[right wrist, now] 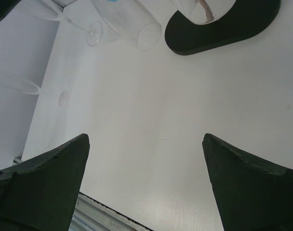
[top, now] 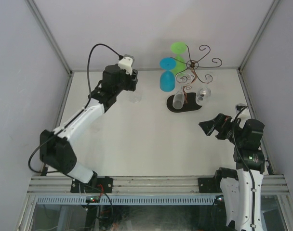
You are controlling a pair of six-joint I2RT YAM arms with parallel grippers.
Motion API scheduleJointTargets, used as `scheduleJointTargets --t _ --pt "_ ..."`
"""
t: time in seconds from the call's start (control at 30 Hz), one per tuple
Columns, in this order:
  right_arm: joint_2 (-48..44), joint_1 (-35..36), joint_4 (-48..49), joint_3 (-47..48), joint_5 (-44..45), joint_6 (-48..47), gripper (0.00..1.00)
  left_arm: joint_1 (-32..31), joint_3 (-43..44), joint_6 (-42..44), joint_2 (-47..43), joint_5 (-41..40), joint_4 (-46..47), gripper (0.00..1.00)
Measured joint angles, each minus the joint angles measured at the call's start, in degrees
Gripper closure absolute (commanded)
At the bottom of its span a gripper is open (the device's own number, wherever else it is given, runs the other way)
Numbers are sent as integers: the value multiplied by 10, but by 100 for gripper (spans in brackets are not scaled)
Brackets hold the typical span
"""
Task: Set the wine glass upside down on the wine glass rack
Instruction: Pick up the wine glass at the center of the board.
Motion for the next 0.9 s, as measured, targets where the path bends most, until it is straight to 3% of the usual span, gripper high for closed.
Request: scheduleJointTargets --t 0.27,0.5,0.7,0.9 --pt "17 0 17 -3 -78 9 0 -50 -101 -35 -222 -4 9 58" --pt "11 33 74 -53 -123 58 0 -48 -150 -55 -335 1 -22 62" --pt "-11 211 113 -56 -17 110 0 -48 -180 -61 -395 17 -63 68" --pt "-26 426 186 -84 178 161 0 -77 -188 -61 -424 21 -84 71"
